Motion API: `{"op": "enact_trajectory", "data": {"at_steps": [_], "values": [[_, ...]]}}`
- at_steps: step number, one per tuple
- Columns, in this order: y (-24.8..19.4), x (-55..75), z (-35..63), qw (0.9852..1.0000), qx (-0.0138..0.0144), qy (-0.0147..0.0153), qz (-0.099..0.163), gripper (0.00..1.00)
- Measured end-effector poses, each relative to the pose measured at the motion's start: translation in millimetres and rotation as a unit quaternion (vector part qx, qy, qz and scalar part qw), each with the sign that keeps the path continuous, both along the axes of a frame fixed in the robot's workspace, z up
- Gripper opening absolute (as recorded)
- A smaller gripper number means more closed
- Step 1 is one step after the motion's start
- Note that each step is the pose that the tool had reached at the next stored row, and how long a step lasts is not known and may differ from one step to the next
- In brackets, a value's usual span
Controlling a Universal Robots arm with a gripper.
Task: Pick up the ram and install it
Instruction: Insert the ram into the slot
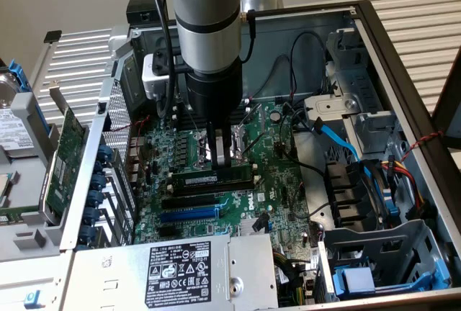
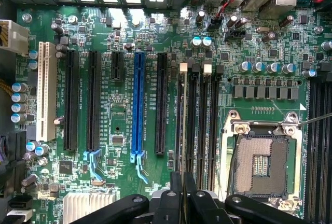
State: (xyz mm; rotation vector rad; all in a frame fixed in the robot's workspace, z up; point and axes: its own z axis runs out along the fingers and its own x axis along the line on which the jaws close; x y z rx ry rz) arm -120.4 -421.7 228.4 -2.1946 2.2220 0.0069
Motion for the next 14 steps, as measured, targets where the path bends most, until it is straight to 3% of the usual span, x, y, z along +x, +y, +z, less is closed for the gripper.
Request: {"op": "enact_trajectory", "data": {"at_steps": [14], "values": [[0.0, -0.1, -2.7, 1.0, 0.0, -0.0002, 0.0, 0.15]]}}
